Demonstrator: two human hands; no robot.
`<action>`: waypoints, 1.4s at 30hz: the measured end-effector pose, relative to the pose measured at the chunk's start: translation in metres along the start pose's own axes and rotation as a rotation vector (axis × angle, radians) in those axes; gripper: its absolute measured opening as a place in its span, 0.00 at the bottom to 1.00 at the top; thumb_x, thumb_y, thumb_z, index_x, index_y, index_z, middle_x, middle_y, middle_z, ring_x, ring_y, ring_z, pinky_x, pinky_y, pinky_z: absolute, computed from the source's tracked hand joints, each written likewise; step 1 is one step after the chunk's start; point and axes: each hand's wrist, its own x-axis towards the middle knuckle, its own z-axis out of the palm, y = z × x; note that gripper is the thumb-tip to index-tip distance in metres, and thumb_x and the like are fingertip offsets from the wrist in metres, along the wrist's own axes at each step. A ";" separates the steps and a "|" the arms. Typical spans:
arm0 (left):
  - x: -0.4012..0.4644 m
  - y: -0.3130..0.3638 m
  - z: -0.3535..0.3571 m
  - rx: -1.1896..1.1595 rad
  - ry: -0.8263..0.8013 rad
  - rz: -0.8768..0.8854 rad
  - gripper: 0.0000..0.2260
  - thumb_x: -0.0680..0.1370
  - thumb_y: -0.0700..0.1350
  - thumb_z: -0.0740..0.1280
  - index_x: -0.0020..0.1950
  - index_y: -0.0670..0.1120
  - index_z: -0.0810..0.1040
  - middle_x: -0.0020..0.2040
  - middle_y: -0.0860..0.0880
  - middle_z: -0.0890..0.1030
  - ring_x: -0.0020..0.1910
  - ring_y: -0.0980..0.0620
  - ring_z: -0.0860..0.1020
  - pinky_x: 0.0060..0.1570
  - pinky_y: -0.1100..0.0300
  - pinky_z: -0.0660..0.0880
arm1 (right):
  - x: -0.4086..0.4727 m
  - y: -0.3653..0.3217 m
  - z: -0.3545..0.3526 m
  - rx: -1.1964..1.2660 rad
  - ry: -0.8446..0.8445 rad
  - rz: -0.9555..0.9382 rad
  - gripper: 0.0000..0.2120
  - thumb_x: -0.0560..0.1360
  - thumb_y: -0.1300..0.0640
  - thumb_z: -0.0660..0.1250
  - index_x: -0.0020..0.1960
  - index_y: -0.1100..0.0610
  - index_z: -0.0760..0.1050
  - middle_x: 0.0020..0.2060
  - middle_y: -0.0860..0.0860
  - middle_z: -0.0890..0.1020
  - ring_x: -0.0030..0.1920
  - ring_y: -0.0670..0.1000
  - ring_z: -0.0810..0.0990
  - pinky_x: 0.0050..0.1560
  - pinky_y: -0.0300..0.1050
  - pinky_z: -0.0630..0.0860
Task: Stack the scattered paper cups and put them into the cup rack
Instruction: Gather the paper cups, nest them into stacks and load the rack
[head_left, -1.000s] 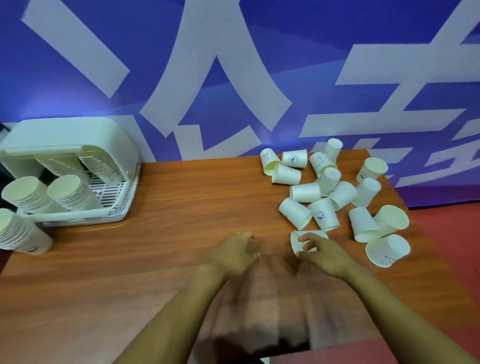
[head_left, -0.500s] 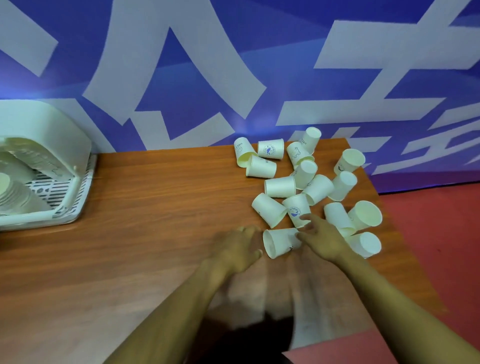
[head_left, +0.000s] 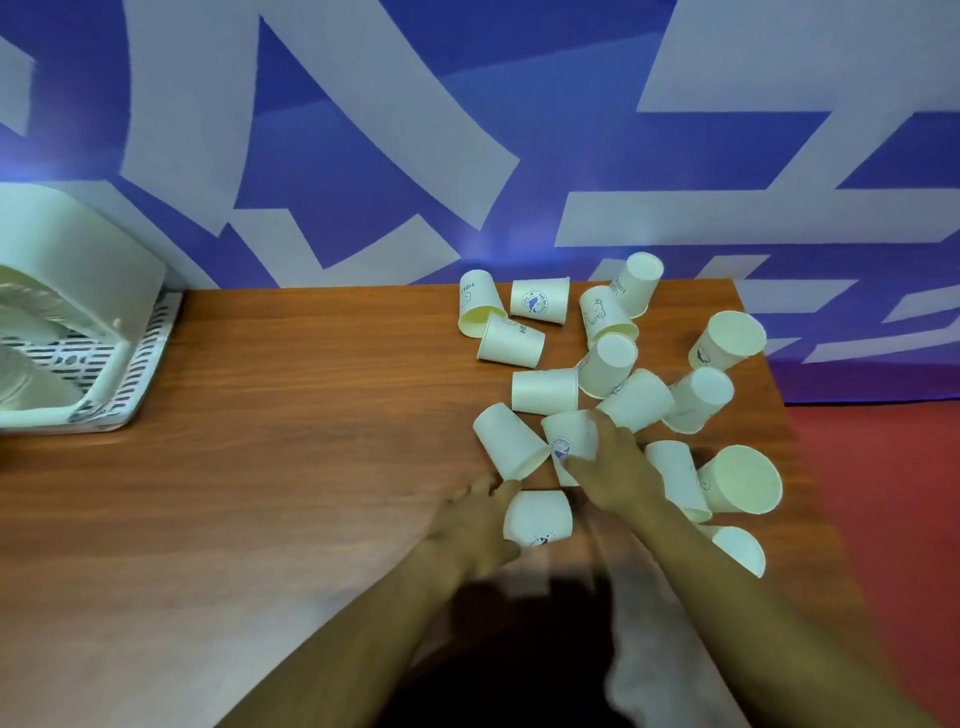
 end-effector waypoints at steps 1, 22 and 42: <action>0.004 -0.001 -0.001 0.004 -0.010 -0.011 0.34 0.73 0.53 0.67 0.76 0.53 0.55 0.71 0.47 0.64 0.67 0.43 0.66 0.64 0.52 0.67 | 0.003 0.001 0.001 0.005 -0.003 -0.001 0.34 0.74 0.46 0.66 0.74 0.49 0.53 0.68 0.55 0.67 0.67 0.57 0.68 0.63 0.54 0.68; -0.053 -0.051 -0.054 -0.345 0.134 -0.035 0.27 0.71 0.55 0.72 0.66 0.51 0.67 0.56 0.50 0.75 0.51 0.51 0.73 0.51 0.56 0.73 | -0.012 -0.007 -0.019 0.413 0.143 -0.110 0.47 0.70 0.56 0.73 0.76 0.50 0.43 0.71 0.56 0.66 0.67 0.61 0.70 0.58 0.50 0.69; -0.193 -0.289 -0.161 -0.475 0.470 0.053 0.30 0.68 0.63 0.69 0.68 0.60 0.65 0.65 0.52 0.72 0.59 0.51 0.75 0.61 0.50 0.73 | -0.110 -0.248 0.097 0.326 0.091 -0.273 0.39 0.64 0.51 0.78 0.66 0.51 0.58 0.52 0.46 0.75 0.45 0.39 0.75 0.37 0.32 0.69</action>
